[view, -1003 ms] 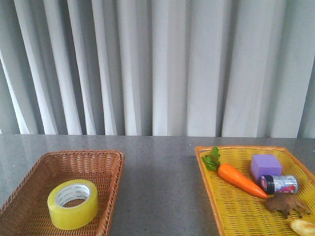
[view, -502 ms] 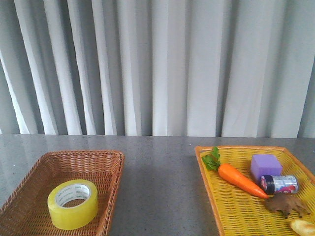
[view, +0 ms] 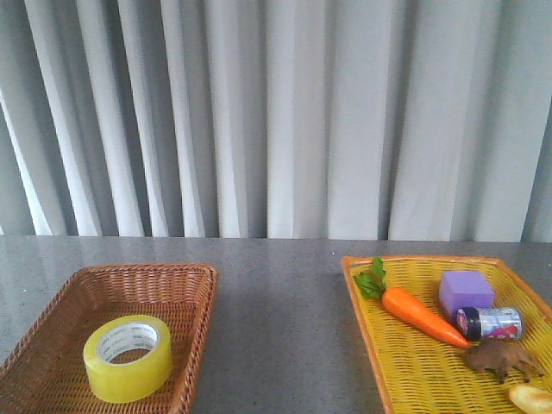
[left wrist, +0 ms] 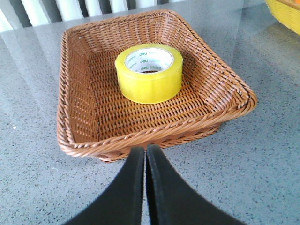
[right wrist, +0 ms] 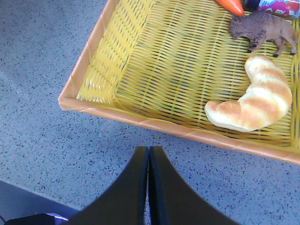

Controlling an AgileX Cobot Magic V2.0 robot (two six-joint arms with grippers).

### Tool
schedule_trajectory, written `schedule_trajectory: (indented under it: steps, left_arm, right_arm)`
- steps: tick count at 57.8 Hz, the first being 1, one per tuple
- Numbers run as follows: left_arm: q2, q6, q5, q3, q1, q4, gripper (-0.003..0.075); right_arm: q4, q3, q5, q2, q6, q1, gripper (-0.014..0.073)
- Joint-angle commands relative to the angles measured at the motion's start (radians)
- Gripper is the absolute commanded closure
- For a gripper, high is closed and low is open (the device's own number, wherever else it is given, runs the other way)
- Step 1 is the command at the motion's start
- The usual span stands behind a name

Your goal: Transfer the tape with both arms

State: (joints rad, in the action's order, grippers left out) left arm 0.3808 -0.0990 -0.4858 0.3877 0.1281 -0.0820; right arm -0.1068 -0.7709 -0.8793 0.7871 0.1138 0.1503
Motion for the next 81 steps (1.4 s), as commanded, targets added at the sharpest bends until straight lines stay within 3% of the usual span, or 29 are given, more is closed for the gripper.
schedule_trajectory:
  steps: [1, 21, 81]
  left_arm:
    - [-0.086, 0.010, 0.151, -0.063, 0.000, 0.002, 0.0727]
    - [-0.378, 0.011, 0.537, -0.407, 0.000, -0.002, 0.0727]
    - [-0.408, 0.010, 0.542, -0.404, -0.019, -0.001, 0.0727]
  right_arm:
    - [-0.007, -0.024, 0.051, -0.004, 0.001, -0.005, 0.0601]
    - [-0.007, -0.024, 0.051, -0.004, 0.001, -0.005, 0.0601]
    - [-0.004, -0.023, 0.052, -0.017, 0.004, -0.002, 0.0601]
